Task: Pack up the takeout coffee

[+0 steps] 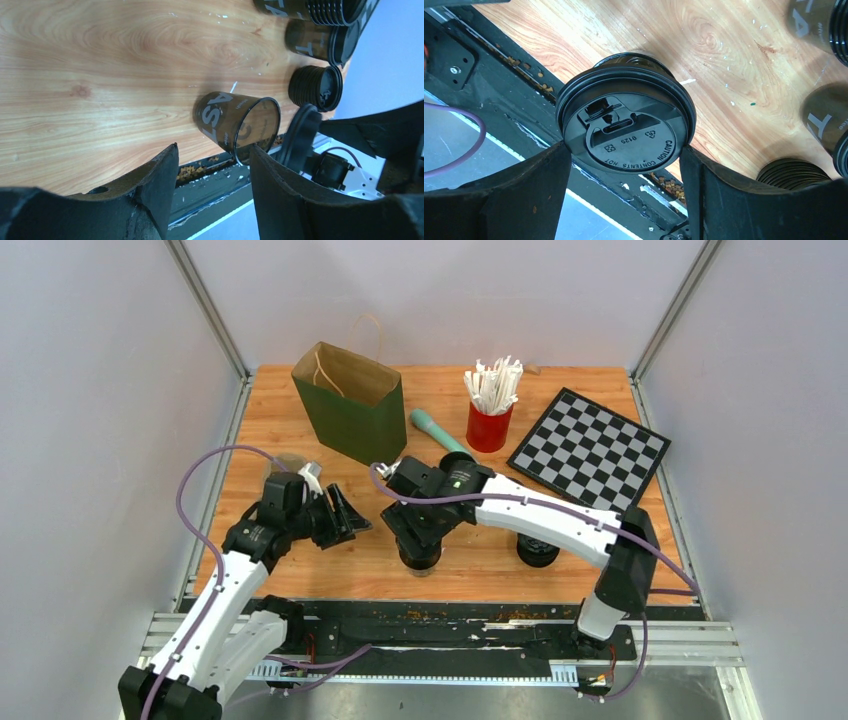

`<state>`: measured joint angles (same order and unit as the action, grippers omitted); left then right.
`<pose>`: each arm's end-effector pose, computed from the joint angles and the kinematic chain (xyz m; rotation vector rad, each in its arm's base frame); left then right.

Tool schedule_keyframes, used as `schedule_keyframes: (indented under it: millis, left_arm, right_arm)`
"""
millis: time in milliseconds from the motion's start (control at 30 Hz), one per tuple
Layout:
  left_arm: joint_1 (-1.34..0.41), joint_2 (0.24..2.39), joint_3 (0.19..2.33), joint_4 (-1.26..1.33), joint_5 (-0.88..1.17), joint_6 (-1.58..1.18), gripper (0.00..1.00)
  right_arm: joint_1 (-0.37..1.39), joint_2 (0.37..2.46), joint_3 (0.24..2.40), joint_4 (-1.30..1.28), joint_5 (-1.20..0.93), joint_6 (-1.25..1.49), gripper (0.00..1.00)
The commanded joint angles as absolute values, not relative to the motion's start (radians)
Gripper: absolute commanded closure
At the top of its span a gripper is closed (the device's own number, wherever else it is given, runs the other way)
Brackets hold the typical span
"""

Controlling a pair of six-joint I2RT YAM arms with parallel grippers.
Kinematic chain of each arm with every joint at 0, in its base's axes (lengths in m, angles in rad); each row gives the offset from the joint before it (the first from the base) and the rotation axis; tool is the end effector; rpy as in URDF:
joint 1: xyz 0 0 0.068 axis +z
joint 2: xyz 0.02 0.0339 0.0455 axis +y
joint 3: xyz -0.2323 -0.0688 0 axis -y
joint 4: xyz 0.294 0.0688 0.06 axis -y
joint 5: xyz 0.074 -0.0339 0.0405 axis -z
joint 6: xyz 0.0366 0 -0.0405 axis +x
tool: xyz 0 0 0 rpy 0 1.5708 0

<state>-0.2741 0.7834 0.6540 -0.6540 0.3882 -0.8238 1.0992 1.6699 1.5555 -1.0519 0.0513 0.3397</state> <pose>0.2187 -0.0759 0.2229 -0.4812 2.4571 -0.9593 0.1768 0.3425 0.2691 -1.0192 2.5931 0.3227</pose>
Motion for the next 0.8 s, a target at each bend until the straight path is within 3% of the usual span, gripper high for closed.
schedule_keyframes:
  millis: [0,767]
  left_arm:
    - [-0.264,0.757,0.639,-0.602,0.46,-0.82,0.38]
    - [-0.264,0.738,0.579,-0.581,0.492,-0.815,0.38]
  right_arm:
    - [1.115,1.734,1.652,-1.151,0.067,0.343,0.26]
    - [1.127,1.87,1.72,-1.197,0.094,0.325,0.24]
